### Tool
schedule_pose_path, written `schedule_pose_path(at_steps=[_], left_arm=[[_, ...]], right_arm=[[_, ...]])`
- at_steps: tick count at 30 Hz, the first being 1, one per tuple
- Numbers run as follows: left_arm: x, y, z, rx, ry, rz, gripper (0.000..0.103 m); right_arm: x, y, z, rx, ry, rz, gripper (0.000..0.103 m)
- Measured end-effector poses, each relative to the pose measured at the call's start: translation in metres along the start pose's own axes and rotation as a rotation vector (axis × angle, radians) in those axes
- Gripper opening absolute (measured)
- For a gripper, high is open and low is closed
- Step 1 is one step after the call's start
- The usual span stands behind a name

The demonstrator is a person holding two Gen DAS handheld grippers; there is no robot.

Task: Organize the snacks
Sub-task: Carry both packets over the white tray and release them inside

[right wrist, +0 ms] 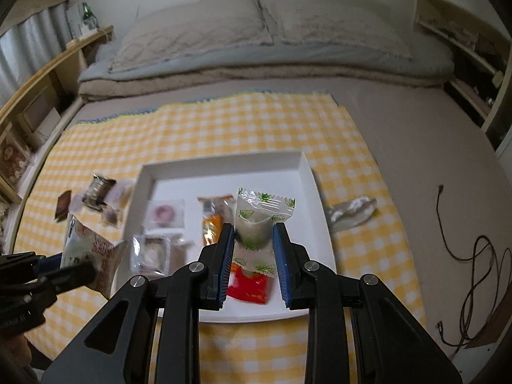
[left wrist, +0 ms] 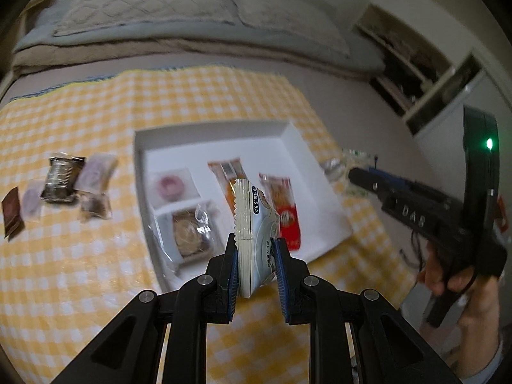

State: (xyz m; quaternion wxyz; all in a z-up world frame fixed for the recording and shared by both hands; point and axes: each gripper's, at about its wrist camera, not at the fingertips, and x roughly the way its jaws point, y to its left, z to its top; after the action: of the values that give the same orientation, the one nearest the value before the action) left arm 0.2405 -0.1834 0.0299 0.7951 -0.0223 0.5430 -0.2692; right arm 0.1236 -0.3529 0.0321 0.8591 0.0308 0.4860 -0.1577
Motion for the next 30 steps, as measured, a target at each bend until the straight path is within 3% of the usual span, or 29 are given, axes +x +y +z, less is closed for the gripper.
schedule_pose_path(at_steps=[3,7,8,11,14,18,20,25,27,30], left_arm=[[0.026,-0.008,0.008,0.024,0.043,0.017,0.021],[0.053,-0.017,0.023,0.022,0.069,-0.032,0.022],[0.058,-0.015,0.025,0.023,0.065,-0.038,0.028],[0.073,-0.013,0.032,0.031,0.061,-0.004,0.081],[0.090,-0.010,0.033,0.062,0.073,0.048,0.085],[0.099,-0.005,0.025,0.091,0.080,0.103,0.102],[0.096,-0.003,0.019,0.098,0.081,0.123,0.103],[0.095,0.001,0.008,0.114,0.115,0.170,0.103],[0.087,0.005,0.004,0.121,0.119,0.177,0.103],[0.082,0.008,0.003,0.117,0.122,0.175,0.103]], right_arm=[[0.018,-0.016,-0.007,0.013,0.041,-0.002,0.026],[0.032,-0.030,-0.014,0.025,0.073,-0.012,0.026],[0.033,-0.034,-0.016,0.028,0.078,-0.014,0.026],[0.038,-0.043,-0.018,0.026,0.086,-0.022,0.026],[0.043,-0.049,-0.016,0.029,0.091,-0.024,0.026],[0.050,-0.052,-0.017,0.027,0.107,-0.002,0.028],[0.055,-0.053,-0.021,0.026,0.122,-0.002,0.030],[0.061,-0.055,-0.032,0.031,0.149,0.011,0.050],[0.059,-0.054,-0.036,0.022,0.143,0.008,0.076],[0.053,-0.050,-0.041,0.006,0.129,0.022,0.100]])
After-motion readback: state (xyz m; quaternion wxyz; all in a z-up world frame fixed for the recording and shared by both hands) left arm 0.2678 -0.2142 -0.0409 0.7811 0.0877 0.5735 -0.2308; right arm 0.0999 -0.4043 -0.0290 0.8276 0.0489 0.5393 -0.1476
